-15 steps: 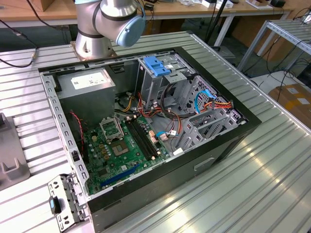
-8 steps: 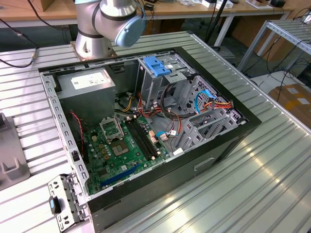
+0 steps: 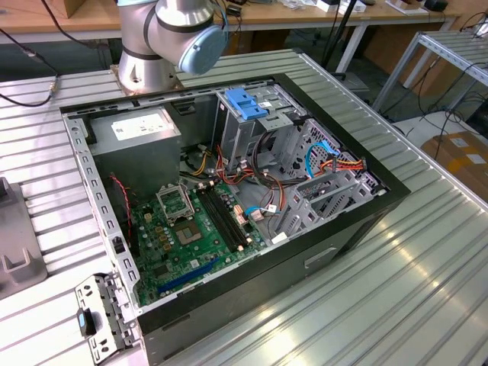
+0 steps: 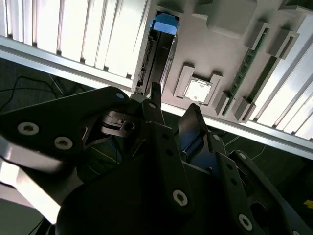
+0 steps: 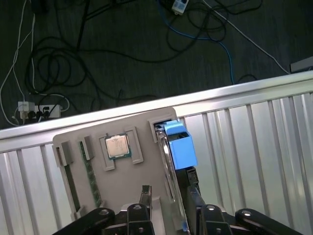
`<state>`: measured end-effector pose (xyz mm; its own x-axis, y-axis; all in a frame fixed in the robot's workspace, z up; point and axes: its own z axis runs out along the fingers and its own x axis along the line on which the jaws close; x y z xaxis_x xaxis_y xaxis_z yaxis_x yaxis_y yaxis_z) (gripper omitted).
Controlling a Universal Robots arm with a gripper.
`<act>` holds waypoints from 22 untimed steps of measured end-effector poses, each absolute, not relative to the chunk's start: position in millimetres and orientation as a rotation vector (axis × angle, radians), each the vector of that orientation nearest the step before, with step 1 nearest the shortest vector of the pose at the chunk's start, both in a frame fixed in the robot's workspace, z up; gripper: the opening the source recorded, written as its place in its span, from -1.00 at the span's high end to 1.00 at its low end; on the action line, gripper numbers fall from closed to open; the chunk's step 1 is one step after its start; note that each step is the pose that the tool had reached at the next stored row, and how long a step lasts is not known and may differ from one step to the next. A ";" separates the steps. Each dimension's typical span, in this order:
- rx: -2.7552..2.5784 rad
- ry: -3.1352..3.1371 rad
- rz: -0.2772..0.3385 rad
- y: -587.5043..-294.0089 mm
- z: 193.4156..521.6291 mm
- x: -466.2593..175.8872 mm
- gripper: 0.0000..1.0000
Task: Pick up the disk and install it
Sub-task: 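Pick up the disk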
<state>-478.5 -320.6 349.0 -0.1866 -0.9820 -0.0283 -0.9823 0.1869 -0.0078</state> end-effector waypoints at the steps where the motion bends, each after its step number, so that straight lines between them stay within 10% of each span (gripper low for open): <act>1: -1.996 2.391 0.019 -320.1 348.9 -478.8 0.16; 22: -2.102 2.298 0.022 -303.8 337.9 -497.6 0.16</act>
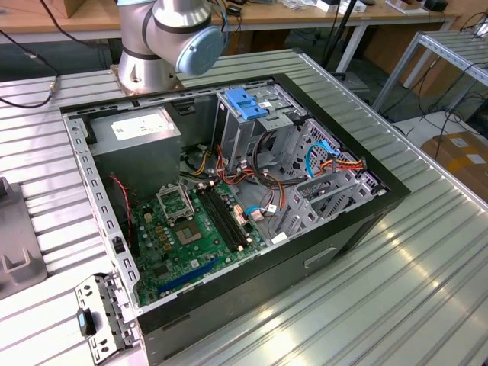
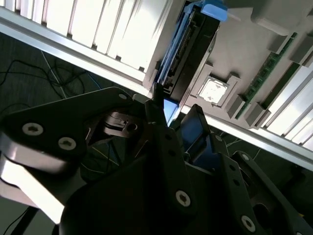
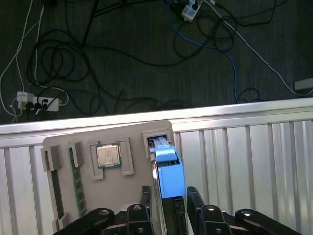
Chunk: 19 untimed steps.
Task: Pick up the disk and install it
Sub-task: 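Pick up the disk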
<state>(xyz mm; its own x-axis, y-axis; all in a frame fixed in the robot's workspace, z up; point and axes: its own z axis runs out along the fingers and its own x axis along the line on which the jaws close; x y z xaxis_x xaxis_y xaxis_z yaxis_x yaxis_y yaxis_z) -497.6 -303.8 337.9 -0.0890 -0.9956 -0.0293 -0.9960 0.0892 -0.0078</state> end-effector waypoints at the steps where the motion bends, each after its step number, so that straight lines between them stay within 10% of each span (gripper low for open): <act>1: -2.103 2.297 0.022 -303.1 337.2 -498.6 0.16; 19: -2.112 2.286 0.026 -297.2 333.6 -505.1 0.16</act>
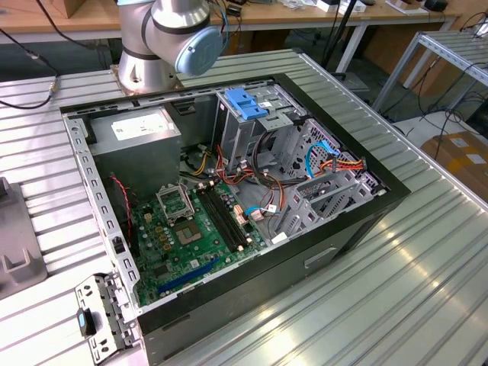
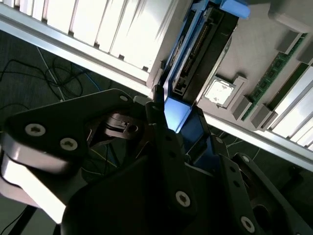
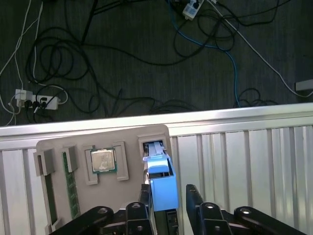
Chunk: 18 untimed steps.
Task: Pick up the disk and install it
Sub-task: 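Pick up the disk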
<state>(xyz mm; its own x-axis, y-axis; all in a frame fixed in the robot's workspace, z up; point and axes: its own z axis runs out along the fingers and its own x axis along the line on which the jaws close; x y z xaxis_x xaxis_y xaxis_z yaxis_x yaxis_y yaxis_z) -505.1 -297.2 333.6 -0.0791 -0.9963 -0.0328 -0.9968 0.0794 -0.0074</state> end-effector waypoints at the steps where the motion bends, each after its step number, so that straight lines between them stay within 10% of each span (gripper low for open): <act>1: -2.112 2.286 0.026 -297.2 334.0 -505.1 0.16; 18: -2.112 2.286 0.026 -303.6 334.5 -505.1 -0.23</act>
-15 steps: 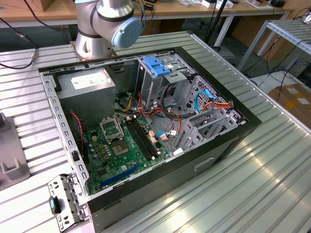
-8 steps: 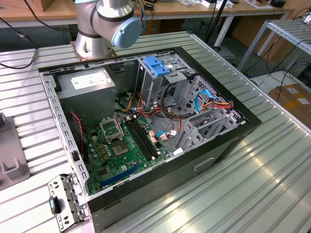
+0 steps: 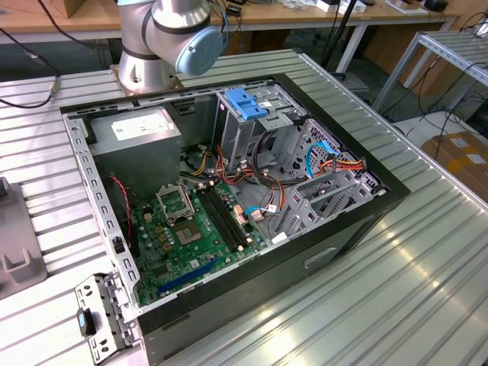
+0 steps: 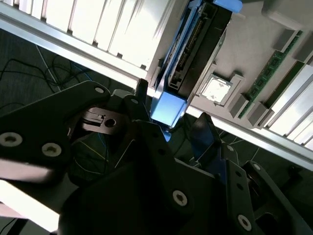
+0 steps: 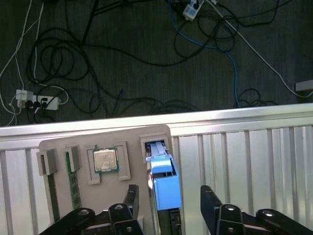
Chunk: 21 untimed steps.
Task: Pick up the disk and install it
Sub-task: 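Pick up the disk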
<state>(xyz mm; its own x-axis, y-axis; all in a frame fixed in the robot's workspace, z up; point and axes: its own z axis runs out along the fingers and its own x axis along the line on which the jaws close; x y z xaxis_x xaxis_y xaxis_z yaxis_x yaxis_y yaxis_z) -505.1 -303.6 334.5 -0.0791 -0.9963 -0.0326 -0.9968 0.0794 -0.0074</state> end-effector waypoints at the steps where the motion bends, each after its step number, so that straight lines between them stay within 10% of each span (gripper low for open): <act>1: -2.112 2.286 0.026 -305.1 333.8 -505.0 -0.23; 21: -2.124 2.282 0.033 -306.1 298.9 -502.2 -0.23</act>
